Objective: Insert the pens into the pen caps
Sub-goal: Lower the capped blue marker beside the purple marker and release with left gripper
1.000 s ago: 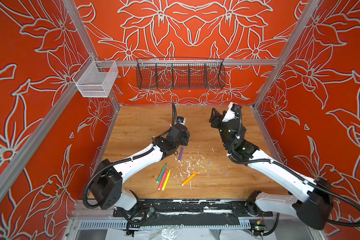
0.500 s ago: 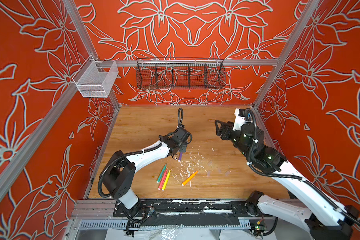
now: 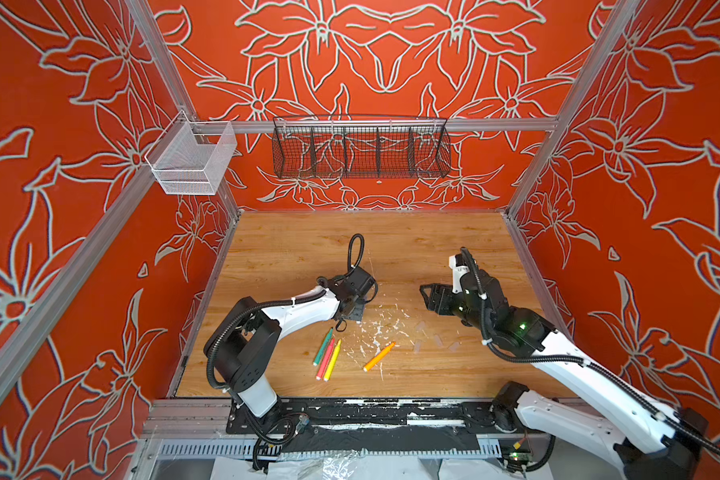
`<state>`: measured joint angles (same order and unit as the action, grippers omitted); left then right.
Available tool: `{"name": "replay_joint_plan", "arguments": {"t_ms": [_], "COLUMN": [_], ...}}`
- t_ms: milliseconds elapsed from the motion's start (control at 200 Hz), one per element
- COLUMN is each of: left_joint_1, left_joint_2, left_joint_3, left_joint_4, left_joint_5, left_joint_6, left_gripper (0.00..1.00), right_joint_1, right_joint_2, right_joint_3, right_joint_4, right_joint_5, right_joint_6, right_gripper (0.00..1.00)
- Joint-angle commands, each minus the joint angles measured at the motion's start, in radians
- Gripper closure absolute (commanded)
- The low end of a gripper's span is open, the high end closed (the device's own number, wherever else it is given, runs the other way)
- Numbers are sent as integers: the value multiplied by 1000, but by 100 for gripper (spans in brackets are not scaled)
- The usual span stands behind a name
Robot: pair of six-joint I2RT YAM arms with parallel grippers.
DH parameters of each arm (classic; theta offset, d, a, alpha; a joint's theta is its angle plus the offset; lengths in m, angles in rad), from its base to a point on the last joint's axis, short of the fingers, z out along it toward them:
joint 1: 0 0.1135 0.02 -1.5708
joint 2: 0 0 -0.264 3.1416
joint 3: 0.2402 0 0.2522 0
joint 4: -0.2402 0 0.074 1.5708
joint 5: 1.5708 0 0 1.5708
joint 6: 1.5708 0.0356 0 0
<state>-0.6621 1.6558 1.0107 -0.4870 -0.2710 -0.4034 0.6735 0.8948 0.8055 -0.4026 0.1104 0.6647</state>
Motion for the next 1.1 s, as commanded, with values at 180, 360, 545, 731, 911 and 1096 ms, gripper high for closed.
{"name": "replay_joint_plan", "arguments": {"t_ms": [180, 360, 545, 731, 911, 1096], "left_joint_1": [4, 4, 4, 4, 3, -78], "left_joint_2": [107, 175, 214, 135, 57, -181], "left_joint_3": [56, 103, 148, 108, 115, -17], "left_joint_4": [-37, -44, -82, -74, -108, -58], "left_joint_5": [30, 52, 41, 22, -5, 28], "left_joint_6": [-5, 2, -14, -17, 0, 44], "left_gripper": [93, 87, 73, 47, 46, 47], "right_joint_1": [-2, -2, -2, -2, -3, -16], "right_joint_2": [-24, -3, -21, -31, -84, -152], "right_joint_3": [-75, -56, -65, -58, -57, -75], "right_joint_4": [60, 27, 29, 6, -38, -77], "right_joint_5": [-34, -63, -89, -86, 32, 183], "right_joint_6": [42, 22, 13, -12, -63, -103], "right_gripper": [26, 26, 26, 22, 16, 11]}}
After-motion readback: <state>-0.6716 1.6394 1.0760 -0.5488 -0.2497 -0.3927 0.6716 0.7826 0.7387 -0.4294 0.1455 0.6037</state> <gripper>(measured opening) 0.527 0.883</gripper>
